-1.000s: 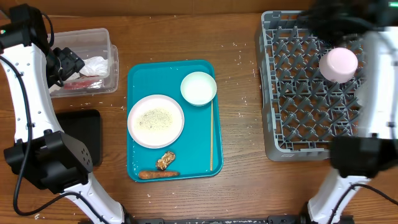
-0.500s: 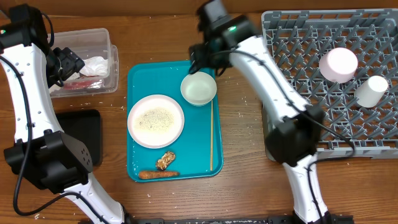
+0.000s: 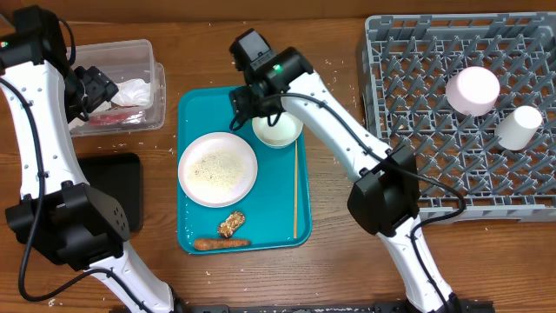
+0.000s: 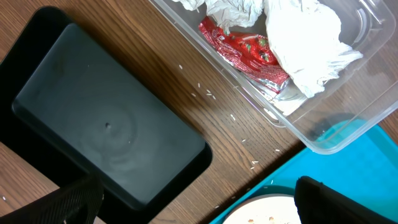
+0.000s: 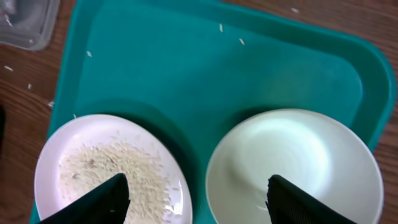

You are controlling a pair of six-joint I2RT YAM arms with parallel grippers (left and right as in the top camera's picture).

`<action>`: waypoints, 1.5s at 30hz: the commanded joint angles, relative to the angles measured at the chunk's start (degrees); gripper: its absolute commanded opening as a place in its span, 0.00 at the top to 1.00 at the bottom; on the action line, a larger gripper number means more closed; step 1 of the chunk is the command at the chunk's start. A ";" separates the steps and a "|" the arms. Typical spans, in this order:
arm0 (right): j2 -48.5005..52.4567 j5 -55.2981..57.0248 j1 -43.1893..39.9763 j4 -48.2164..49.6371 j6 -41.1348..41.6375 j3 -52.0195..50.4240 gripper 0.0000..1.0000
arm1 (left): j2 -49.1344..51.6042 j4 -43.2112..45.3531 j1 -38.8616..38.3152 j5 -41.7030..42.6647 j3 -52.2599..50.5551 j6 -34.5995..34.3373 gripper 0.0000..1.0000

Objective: Sort waste into correct bins and load items into the dishwasher
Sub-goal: 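Return the right gripper to the tray and grasp the white bowl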

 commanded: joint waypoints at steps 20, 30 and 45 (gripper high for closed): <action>7.76 0.76 -0.07 -1.90 1.99 0.42 0.53 | 0.63 -0.02 -0.17 0.26 -0.17 -1.42 0.00; 7.34 0.50 -0.07 -3.45 1.99 0.98 0.81 | 0.63 -0.02 -0.17 0.26 -0.17 -1.42 0.00; -1.51 0.28 -1.18 -2.78 1.99 1.03 0.96 | 0.63 -0.02 -0.17 0.26 -0.17 -1.42 0.00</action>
